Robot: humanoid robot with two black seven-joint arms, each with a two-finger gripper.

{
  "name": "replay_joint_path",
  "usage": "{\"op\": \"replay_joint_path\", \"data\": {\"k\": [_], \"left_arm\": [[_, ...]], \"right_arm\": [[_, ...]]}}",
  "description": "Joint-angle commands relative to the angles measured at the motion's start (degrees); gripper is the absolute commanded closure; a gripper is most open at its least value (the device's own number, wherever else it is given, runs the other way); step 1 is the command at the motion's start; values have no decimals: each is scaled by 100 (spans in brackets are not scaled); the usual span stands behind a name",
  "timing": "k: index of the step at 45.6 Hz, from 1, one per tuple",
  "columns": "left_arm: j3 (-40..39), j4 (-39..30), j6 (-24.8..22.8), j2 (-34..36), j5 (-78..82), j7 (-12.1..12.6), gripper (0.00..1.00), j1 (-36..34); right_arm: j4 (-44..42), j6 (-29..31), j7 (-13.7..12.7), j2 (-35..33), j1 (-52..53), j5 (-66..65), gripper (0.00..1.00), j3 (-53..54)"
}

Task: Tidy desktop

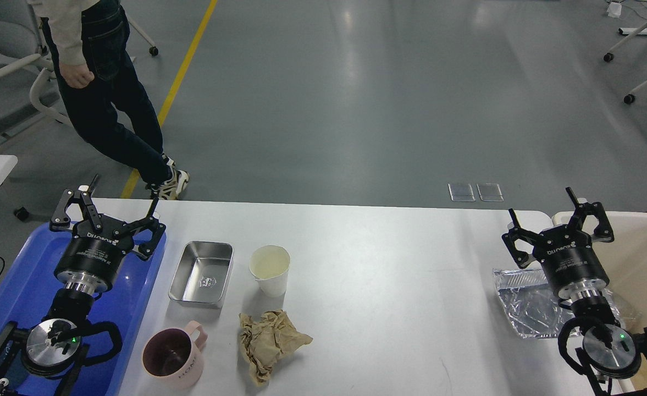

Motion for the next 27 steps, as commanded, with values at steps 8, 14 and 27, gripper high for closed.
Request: {"op": "replay_joint_path", "data": {"k": [8, 14, 27], "left_arm": [[-12, 5, 16, 7, -9, -6, 3, -3], [6, 5, 78, 7, -9, -50, 3, -29], [120, 23, 202, 94, 17, -24, 3, -64]], "right_arm": [[-8, 12, -9, 3, -9, 4, 0, 2], [-16, 12, -9, 3, -9, -5, 0, -7], [-17, 20, 0, 3, 0, -5, 0, -7]]}}
